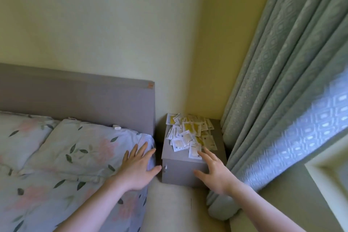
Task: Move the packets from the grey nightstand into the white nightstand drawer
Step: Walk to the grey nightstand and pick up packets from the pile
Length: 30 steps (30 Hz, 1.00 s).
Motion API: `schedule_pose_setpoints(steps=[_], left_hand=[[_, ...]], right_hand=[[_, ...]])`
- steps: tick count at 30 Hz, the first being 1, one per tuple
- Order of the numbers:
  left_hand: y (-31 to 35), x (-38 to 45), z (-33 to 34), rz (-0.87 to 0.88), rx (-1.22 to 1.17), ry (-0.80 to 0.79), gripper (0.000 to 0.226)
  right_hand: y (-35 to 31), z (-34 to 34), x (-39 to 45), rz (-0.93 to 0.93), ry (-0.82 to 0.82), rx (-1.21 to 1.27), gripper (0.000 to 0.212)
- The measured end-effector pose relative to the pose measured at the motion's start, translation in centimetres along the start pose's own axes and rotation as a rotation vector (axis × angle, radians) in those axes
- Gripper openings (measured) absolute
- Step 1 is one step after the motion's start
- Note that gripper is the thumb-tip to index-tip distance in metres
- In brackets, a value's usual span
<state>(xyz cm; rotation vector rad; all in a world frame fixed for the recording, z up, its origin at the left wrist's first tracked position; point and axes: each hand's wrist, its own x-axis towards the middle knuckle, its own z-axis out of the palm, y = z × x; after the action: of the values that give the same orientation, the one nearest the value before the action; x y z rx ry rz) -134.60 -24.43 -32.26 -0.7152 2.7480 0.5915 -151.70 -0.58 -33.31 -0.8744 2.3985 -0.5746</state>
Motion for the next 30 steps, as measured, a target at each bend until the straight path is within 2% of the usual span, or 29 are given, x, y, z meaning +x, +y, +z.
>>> schedule_pose_setpoints(steps=[11, 16, 23, 30], left_hand=[[3.4, 23.2, 3.2, 0.065, 0.025, -0.214, 0.076], [5.3, 31.1, 5.8, -0.017, -0.007, -0.274, 0.077], [4.8, 39.6, 7.8, -0.131, -0.07, -0.243, 0.062], [3.5, 47.2, 12.7, -0.156, -0.117, -0.233, 0.058]], right_hand=[[8.0, -2.9, 14.9, 0.205, -0.079, 0.078, 0.079], [11.8, -4.0, 22.4, 0.253, -0.127, 0.148, 0.076], [17.1, -3.0, 31.5, 0.339, -0.2, 0.186, 0.068], [21.0, 1.8, 38.0, 0.394, -0.213, 0.197, 0.062]])
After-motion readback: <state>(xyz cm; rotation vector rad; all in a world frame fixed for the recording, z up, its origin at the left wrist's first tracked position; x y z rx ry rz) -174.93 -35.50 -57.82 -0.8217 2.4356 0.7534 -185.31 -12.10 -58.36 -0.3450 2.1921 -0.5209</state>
